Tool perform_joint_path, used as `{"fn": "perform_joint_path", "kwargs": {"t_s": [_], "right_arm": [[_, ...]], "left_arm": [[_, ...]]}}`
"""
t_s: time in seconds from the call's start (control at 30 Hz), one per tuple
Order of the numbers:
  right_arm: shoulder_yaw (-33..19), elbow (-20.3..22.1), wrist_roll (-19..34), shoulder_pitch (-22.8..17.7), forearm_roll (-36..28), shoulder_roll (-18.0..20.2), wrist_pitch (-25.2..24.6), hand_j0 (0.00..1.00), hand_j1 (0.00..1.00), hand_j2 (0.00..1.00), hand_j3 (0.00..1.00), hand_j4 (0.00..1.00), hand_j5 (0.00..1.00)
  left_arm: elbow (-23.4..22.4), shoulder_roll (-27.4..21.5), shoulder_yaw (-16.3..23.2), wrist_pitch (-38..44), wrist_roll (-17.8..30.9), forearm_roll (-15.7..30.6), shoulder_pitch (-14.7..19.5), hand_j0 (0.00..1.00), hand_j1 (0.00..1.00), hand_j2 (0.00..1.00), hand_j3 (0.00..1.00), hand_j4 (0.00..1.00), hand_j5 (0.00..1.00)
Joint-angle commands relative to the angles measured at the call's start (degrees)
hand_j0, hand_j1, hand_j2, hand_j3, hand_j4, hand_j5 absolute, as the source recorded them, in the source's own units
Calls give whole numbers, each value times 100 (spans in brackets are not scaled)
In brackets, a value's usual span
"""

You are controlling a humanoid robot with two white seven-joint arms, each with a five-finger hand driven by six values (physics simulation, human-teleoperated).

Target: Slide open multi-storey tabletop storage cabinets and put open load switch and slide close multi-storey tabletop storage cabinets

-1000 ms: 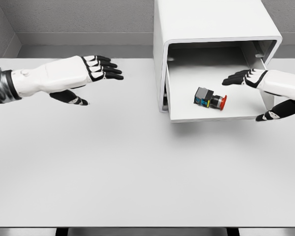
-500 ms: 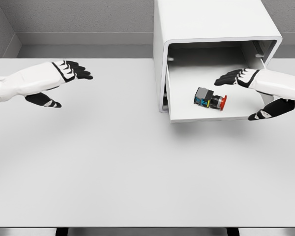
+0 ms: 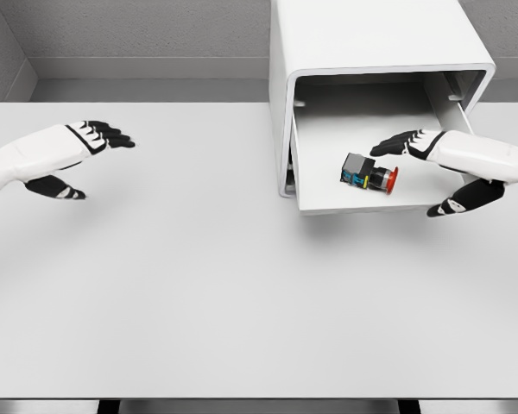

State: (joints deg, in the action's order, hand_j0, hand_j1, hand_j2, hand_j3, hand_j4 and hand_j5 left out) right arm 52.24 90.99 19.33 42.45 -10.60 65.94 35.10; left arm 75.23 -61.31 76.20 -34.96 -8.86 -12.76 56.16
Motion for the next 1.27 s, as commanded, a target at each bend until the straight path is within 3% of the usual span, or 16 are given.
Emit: {"fn": "perform_joint_path", "kwargs": {"t_s": [0.0,0.23,0.33,0.4,0.5,0.63,0.7,0.83,0.87,0.93,0.97,1.03,1.13,1.23], "right_arm": [[14,-160,-8,0,-30,-116,-10,100,100,100,100,100,100],[-12,-503,-8,97,-48,-371,-10,100,100,100,100,100,100],[14,-1162,176,571,-48,-986,-10,100,100,100,100,100,100],[58,-1066,300,712,-30,-1136,-10,100,100,100,100,100,100],[111,-169,291,685,-48,-548,-10,100,100,100,100,100,100],[85,226,107,721,-575,349,-10,100,100,100,100,100,100],[155,543,98,633,-522,841,-10,100,100,100,100,100,100],[278,561,98,650,-522,938,-10,100,100,100,100,100,100],[383,561,106,650,-505,1035,-10,100,100,100,100,100,100],[515,569,115,650,-505,1123,-10,100,100,100,100,100,100],[533,569,124,650,-505,1123,-10,100,100,100,100,100,100],[682,569,150,650,-496,1132,-10,100,100,100,100,100,100],[805,569,168,642,-487,1597,-10,100,100,100,100,100,100],[990,569,168,633,-487,1773,-10,100,100,100,100,100,100]], "left_arm": [[-140,5,-115,-4,-2,28,0,100,100,100,100,100,100],[-140,-3,-194,-4,-2,28,-26,100,100,100,100,100,100],[-140,-4,-194,-4,-2,28,-26,100,100,100,100,100,100],[-140,-4,-202,-4,-2,28,-26,100,100,100,100,100,100],[-140,-4,-211,-4,-2,28,-26,100,100,100,100,100,100],[-131,-4,-211,-4,7,28,-26,100,100,100,100,100,100],[-122,-4,-211,-4,7,28,-35,100,100,100,100,100,100],[-114,49,-220,-4,77,-33,-26,100,100,100,100,100,100],[-131,58,-422,-4,156,-51,-123,100,100,100,100,100,100],[-140,67,-1502,-4,552,-60,-1001,100,100,100,100,100,100],[-140,75,-1653,-4,658,-60,-1125,100,100,100,100,100,100],[-149,146,-1653,-4,666,-86,-1125,100,100,100,100,100,100],[-157,172,-1661,-4,666,-86,-1107,100,100,100,100,100,100],[-272,199,-1661,-4,666,-77,-1099,100,100,100,100,100,100]]}}
